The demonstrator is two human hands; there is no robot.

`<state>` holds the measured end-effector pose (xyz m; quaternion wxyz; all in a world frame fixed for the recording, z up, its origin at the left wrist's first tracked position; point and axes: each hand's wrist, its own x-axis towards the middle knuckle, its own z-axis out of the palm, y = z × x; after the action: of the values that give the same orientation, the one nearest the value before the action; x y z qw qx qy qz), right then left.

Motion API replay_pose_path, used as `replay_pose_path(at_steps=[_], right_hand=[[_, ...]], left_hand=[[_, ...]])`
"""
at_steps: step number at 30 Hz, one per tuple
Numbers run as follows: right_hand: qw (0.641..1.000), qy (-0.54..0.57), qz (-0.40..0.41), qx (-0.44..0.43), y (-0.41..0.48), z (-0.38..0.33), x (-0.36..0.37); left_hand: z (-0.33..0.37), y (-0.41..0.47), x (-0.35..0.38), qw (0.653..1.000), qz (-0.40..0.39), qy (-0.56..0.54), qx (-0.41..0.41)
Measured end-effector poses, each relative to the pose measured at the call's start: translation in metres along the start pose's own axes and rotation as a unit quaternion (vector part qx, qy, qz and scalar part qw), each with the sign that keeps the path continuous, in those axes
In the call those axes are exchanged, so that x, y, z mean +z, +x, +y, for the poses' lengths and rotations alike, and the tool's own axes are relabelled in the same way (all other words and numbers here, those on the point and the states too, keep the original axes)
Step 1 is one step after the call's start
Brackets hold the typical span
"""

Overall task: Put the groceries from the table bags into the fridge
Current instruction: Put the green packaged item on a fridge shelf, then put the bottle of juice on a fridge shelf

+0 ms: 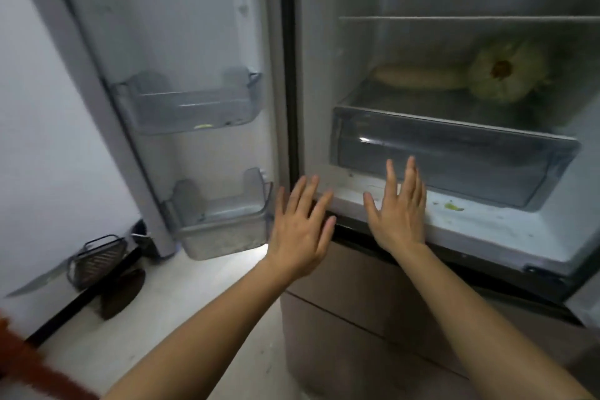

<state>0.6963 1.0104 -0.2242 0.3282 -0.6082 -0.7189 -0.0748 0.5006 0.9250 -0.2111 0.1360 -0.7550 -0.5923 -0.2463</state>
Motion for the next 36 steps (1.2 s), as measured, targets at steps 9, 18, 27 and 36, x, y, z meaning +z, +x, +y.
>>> replay_pose_path(at_steps=[9, 18, 27, 36], right_hand=[[0.984, 0.124, 0.081, -0.097, -0.109, -0.225, 0.014], [0.921, 0.232, -0.069, -0.306, -0.289, -0.549, 0.065], [0.841, 0.293, -0.166, -0.422, -0.385, -0.750, 0.107], [0.783, 0.353, -0.252, -0.447, -0.384, -0.953, 0.202]], left_hand=[[-0.143, -0.216, -0.133, 0.989, 0.072, 0.088, -0.094], [-0.309, -0.525, -0.315, 0.870, 0.018, 0.214, -0.444], [-0.382, -0.682, -0.372, 0.765, -0.008, 0.245, -0.596], [-0.552, -0.733, -0.410, 0.675, -0.057, 0.256, -0.690]])
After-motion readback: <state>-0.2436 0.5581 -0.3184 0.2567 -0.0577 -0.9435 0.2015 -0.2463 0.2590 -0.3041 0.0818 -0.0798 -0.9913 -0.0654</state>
